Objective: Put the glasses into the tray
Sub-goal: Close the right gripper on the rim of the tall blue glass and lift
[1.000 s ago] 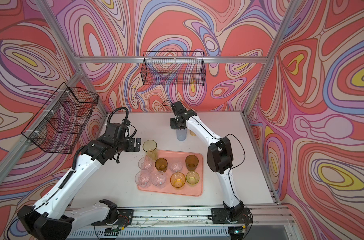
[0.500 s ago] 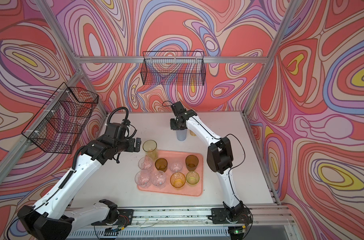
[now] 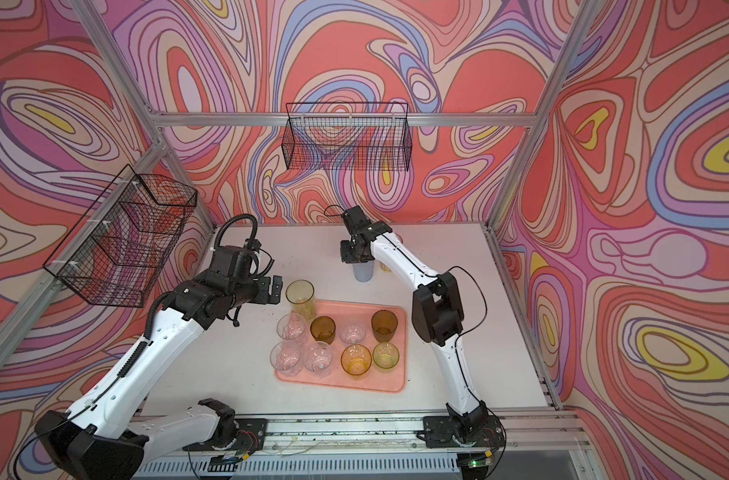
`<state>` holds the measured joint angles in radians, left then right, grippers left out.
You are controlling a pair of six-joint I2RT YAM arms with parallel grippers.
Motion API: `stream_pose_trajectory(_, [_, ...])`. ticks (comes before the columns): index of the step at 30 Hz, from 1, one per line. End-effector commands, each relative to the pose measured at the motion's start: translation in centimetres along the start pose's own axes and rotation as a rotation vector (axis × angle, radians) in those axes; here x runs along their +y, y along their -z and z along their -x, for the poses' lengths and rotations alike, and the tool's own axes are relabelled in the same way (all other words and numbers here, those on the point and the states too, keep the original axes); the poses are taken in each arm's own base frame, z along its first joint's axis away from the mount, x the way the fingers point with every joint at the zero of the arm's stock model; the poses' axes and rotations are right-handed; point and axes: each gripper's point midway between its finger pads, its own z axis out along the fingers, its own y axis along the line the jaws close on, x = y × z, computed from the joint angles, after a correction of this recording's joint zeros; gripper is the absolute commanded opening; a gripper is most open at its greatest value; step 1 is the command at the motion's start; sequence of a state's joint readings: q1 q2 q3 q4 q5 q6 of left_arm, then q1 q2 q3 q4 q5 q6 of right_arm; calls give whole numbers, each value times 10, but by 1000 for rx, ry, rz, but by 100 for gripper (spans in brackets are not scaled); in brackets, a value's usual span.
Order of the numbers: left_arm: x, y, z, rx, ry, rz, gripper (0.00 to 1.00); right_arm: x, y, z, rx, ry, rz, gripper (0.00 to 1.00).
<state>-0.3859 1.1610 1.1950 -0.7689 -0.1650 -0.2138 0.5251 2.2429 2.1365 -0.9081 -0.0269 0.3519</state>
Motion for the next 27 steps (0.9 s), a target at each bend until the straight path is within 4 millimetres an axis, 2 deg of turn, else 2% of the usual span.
stream_pose_trajectory(1, [3, -3, -5, 18, 11, 11, 100, 1, -2, 1, 7, 7, 8, 18])
stream_pose_trajectory(7, [1, -6, -6, 30, 8, 9, 100, 3, 3, 2, -1, 6, 17, 10])
stream_pose_trajectory(13, [1, -7, -6, 34, 9, 9, 100, 6, 10, 4, -12, 4, 34, 9])
stream_pose_trajectory(18, [1, -7, -6, 37, 10, 8, 100, 9, 25, 6, -35, 9, 22, 1])
stream_pose_trajectory(27, [0, -7, -6, 38, 13, 3, 100, 22, 55, 3, -80, 23, 3, 0])
